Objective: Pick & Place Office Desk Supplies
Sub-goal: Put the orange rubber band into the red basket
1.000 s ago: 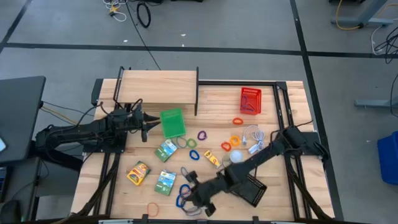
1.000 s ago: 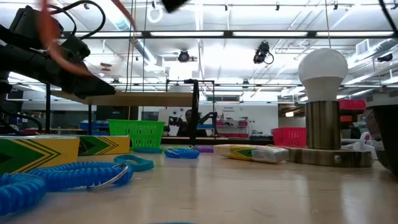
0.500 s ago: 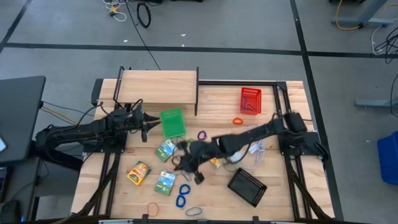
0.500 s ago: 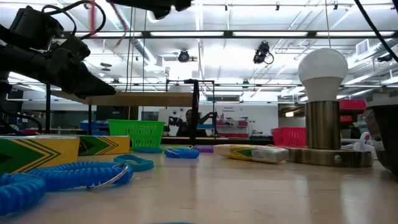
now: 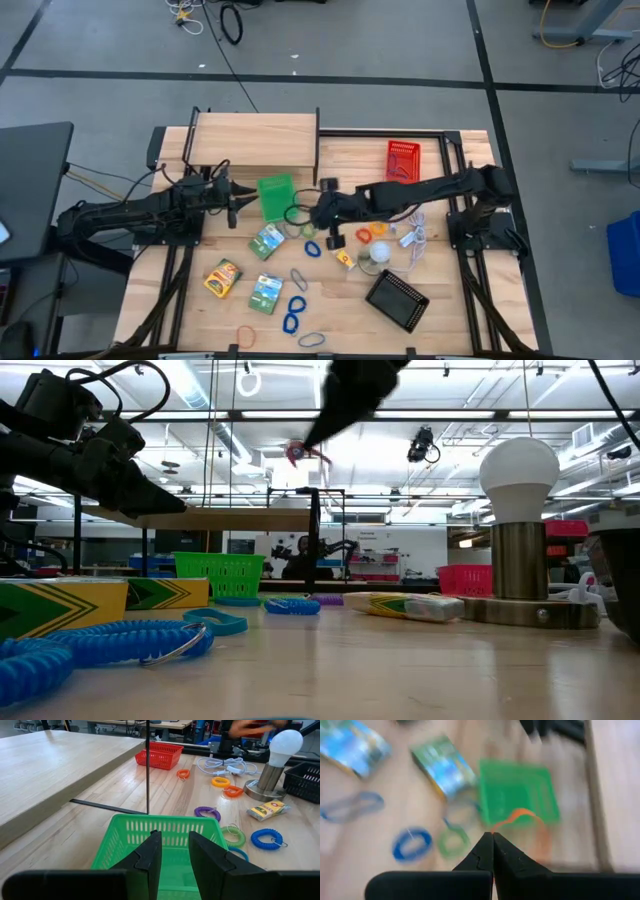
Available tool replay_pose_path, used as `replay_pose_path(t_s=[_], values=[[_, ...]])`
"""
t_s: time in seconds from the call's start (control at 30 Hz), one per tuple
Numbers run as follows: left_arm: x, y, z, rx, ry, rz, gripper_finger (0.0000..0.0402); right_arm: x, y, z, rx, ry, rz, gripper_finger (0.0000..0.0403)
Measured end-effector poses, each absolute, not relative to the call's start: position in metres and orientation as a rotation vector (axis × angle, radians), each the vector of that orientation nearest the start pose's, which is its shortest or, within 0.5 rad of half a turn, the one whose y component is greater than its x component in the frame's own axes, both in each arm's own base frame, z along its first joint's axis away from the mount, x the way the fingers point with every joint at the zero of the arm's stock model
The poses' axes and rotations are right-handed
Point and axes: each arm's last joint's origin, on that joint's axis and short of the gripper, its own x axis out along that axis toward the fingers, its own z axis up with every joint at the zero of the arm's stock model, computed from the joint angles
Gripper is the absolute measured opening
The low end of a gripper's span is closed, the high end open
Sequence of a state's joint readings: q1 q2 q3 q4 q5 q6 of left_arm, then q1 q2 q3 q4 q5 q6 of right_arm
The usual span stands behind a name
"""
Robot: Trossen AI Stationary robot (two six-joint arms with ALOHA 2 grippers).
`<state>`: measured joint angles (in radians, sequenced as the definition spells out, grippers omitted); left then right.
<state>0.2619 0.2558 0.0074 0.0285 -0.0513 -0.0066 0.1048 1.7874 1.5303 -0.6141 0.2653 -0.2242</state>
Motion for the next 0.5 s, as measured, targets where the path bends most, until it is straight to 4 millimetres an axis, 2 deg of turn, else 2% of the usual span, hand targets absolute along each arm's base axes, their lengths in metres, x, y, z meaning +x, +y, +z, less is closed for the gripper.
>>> replay_pose_path(t_s=[0.27, 0.37, 0.5], values=[[0.107, 0.03, 0.147, -0.03, 0.219, 0.313, 0.0104, 0.344, 0.013, 0.288, -0.334, 1.19, -0.32, 0.0], [0.107, 0.03, 0.147, -0.028, 0.219, 0.313, 0.0104, 0.333, 0.003, 0.284, -0.327, 1.304, -0.399, 0.0], [0.107, 0.03, 0.147, -0.02, 0.22, 0.312, 0.0104, 0.325, -0.013, 0.276, -0.303, 1.354, -0.453, 0.0]])
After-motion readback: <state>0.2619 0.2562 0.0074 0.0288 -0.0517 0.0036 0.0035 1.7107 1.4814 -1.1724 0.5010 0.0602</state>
